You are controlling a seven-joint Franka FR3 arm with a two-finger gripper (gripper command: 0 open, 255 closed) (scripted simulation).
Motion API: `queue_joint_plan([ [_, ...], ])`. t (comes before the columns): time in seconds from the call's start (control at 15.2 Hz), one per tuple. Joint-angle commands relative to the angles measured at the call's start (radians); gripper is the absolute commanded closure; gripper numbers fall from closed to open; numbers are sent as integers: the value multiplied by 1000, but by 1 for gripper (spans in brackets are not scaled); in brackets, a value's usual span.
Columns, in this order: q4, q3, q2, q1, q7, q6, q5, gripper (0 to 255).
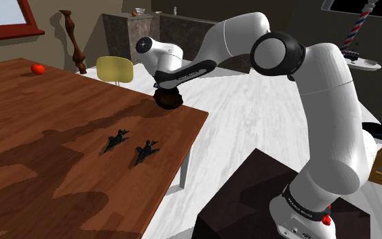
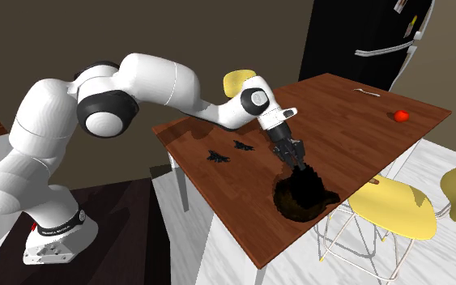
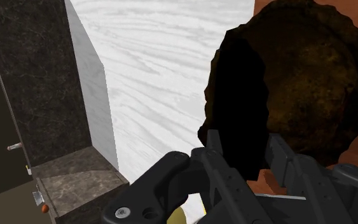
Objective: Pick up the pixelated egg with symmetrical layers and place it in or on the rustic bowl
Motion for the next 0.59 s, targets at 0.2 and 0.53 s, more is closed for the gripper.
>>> queue_joint_plan([
  [0.2,1,-2,6,2,5,3,-3,255],
  [0.53,1,-2,6,2,5,3,-3,0],
])
